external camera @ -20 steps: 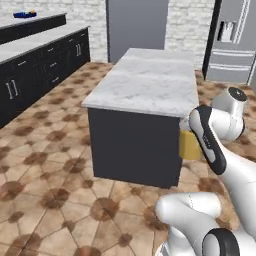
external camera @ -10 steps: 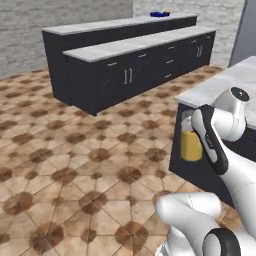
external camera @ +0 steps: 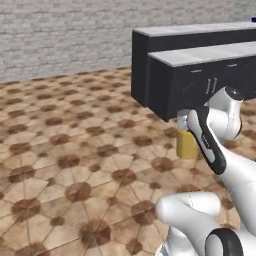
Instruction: There is a tray on the dining counter. Grab the cup, mug, and pitcher and place them on the tray. The pitcher may be placed next to the tray if it cannot fit the tray.
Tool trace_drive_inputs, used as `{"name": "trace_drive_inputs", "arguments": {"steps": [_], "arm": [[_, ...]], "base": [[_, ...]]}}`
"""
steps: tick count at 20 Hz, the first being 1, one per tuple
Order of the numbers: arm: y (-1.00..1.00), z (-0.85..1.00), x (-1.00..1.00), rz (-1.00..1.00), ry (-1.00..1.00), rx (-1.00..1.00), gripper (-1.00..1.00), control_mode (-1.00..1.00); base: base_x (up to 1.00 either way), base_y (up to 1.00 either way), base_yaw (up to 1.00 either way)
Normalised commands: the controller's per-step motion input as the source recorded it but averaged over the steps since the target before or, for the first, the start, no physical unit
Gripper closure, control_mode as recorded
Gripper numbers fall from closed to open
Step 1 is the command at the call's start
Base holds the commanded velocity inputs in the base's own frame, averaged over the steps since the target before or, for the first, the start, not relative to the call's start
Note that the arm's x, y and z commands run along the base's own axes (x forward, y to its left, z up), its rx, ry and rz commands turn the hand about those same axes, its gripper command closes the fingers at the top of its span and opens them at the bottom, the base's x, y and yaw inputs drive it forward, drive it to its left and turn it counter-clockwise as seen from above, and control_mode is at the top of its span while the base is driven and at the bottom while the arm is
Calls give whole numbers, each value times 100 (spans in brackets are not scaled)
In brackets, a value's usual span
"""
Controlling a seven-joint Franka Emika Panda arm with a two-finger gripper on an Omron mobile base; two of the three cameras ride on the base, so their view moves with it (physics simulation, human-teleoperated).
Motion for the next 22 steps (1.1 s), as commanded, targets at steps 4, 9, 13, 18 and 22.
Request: {"name": "trace_drive_inputs", "arguments": {"steps": [4, 9, 13, 18, 22], "arm": [[0, 0, 0, 0, 0, 0, 100, 100], [0, 0, 0, 0, 0, 0, 100, 100], [0, 0, 0, 0, 0, 0, 100, 100], [0, 0, 0, 0, 0, 0, 100, 100], [0, 0, 0, 0, 0, 0, 100, 100]], "base": [[100, 27, 9], [100, 45, 0], [100, 49, 0], [100, 53, 0], [100, 49, 0]]}}
